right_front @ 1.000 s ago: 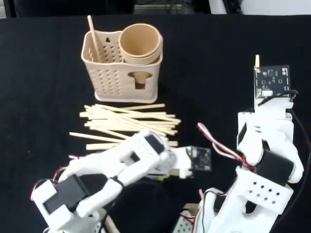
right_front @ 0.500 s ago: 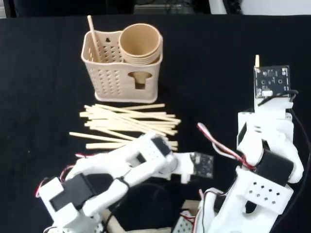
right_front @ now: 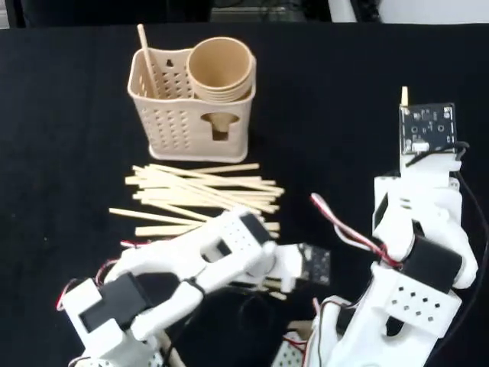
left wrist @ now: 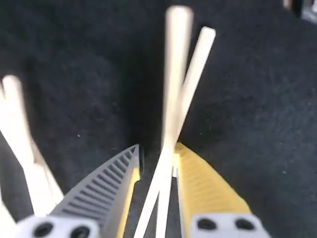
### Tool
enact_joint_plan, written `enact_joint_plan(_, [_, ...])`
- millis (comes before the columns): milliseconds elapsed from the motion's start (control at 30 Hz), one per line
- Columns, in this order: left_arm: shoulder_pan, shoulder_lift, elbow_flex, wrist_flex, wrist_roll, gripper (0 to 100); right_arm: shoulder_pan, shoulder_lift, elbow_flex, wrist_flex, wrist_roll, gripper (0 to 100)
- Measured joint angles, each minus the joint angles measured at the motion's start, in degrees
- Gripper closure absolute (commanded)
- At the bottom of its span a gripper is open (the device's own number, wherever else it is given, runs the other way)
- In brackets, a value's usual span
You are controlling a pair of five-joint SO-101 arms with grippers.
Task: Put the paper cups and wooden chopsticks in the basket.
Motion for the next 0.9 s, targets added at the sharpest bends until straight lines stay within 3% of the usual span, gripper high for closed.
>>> enact_joint_plan(200, [0.1, -0.2, 1.2, -1.6, 0.4, 96, -0.1, 0.0, 0.0, 0.0, 0.0, 98.6])
enact_joint_plan(467, [0.2, -0.2, 1.4, -2.7, 2.5, 97, -0.1, 0.0, 0.0, 0.0, 0.0, 98.6])
enact_joint_plan(700, [0.9, 0.1, -2.3, 5.6, 2.7, 97, -0.1, 0.0, 0.0, 0.0, 0.0, 98.6])
enact_joint_plan(900, [2.6, 0.1, -2.5, 6.7, 2.7, 97, -0.1, 0.0, 0.0, 0.0, 0.0, 98.6])
